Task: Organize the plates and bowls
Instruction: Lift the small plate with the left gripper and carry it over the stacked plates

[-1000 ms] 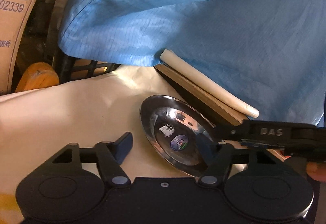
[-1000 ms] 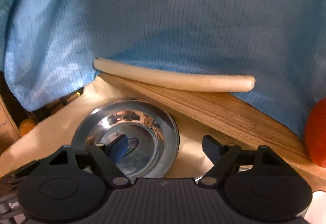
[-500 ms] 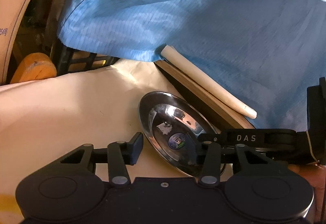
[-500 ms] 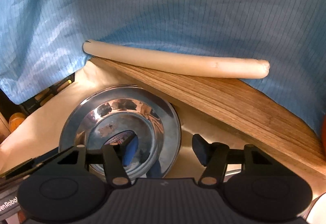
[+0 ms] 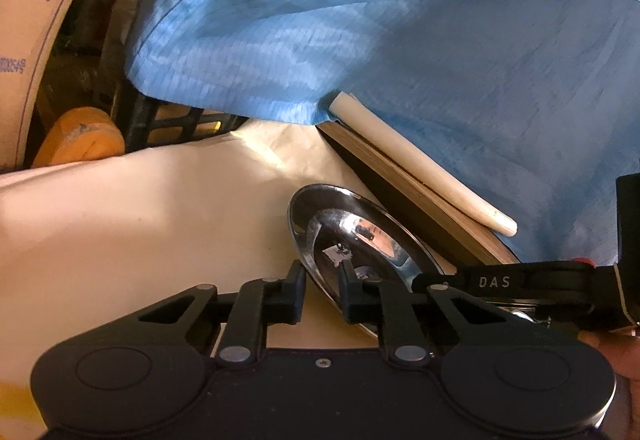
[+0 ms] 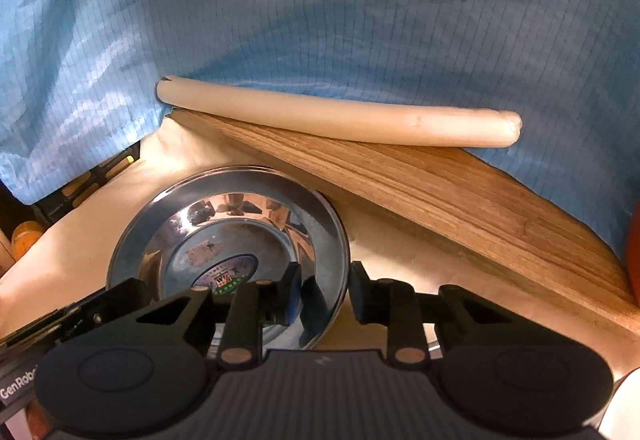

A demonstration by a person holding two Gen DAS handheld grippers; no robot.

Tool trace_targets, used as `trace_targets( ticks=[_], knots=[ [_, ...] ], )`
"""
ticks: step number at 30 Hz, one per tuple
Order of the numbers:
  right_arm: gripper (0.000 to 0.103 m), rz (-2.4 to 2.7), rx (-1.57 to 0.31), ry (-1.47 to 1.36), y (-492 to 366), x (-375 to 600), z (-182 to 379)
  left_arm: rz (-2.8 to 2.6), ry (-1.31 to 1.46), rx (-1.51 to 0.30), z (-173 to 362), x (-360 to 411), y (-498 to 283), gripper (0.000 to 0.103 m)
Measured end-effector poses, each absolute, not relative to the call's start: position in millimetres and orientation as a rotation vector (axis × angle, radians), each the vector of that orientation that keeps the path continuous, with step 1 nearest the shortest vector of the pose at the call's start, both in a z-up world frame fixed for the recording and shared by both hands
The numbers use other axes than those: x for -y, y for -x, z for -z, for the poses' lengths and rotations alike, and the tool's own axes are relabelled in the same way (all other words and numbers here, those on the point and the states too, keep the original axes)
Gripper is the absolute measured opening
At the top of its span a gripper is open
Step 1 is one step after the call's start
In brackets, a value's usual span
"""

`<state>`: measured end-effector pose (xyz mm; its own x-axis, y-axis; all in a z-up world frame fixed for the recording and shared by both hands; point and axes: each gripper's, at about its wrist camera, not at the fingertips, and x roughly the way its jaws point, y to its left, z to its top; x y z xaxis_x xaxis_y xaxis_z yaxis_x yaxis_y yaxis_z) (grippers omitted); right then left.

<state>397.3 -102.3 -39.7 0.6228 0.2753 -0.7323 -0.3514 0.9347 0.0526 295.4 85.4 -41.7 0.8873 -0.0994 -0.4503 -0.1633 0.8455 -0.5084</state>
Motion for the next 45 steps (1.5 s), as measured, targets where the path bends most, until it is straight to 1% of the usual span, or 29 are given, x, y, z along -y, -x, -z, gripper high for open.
trace_targets(
  ticks=[15,28,37,45],
  knots=[
    [0.026,-0.395,-0.772,0.014,-353,117,21,-0.066,0.516,-0.421,20,-84,-257,0.019],
    [0.026,-0.365,-0.665,-0.066,-274,146,-4,0.009,0.477,-0.368,-11,-67,-200,0.019],
    [0.026,-0.295,-0.610,-0.101,-220,175,-13,0.106,0.434,-0.375,-20,-41,-167,0.019],
    [0.026,-0.247,-0.593,-0.139,-176,197,-6,0.173,0.369,-0.407,-20,-20,-140,0.019]
  ],
)
